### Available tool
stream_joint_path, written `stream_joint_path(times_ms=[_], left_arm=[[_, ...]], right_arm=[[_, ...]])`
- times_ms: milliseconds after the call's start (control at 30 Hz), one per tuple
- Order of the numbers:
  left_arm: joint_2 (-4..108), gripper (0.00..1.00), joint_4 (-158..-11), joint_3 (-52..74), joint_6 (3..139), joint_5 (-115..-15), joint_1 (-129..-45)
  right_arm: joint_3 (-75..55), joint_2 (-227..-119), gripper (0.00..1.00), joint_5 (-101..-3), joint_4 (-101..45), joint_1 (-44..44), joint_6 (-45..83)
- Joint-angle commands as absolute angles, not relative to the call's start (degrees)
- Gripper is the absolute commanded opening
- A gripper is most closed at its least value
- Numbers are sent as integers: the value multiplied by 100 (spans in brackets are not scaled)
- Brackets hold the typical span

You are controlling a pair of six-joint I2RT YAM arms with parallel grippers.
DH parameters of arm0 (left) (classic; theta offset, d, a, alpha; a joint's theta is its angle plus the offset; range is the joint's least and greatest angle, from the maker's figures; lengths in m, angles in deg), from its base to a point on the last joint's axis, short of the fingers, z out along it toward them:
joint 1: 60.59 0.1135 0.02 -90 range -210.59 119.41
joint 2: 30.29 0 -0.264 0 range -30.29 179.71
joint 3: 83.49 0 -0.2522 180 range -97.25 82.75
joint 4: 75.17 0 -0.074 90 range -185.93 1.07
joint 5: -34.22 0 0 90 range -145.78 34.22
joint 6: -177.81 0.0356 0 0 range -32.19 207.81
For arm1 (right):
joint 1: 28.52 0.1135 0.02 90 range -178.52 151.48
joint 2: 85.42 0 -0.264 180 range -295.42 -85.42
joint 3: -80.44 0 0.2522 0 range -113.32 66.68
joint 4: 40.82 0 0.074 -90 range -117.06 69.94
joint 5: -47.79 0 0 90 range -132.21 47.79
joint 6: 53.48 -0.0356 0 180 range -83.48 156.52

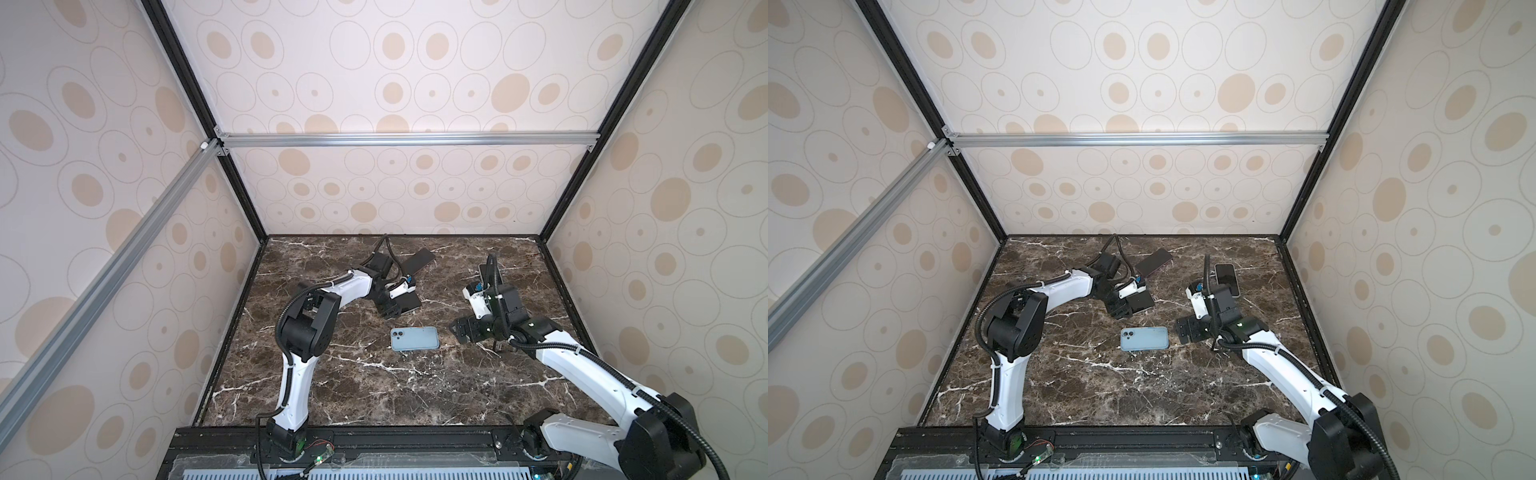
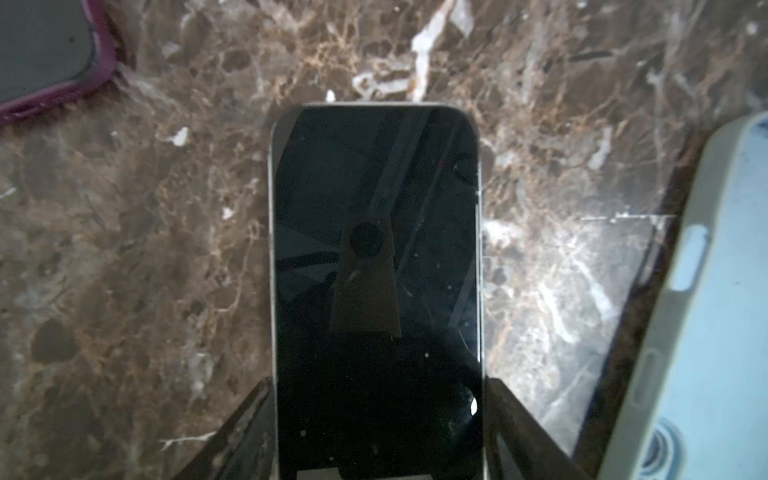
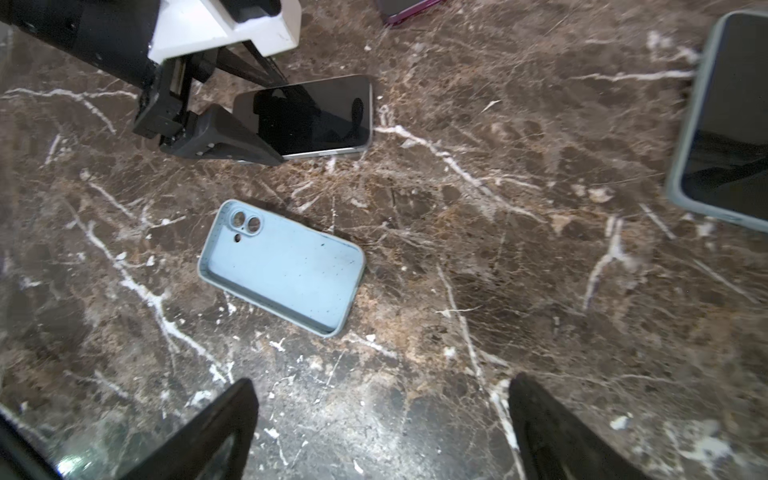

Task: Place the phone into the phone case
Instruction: 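Close the left gripper on the silver-edged black phone, then carry the black phone toward the light blue case while the right gripper approaches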

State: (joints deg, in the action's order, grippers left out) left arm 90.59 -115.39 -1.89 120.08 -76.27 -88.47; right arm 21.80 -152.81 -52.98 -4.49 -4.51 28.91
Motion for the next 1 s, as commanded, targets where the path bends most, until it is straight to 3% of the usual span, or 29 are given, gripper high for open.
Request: stream_joint_path(times_ms=[0,533,967], left_arm=[[8796,25,-11230,342,11729,-7485,-8971],[7637,2,-10359,1126,11331,-7425,-9003],[7022,2,-10320,1250,11255,-7915,-9020]], right_arm=[[1961,-15509,91,-6240,-563,-502,2755],[1354,-16269,75,-6921,-706,-749,2151],[939,-16629,68,-7401,-533,-1025,1927]])
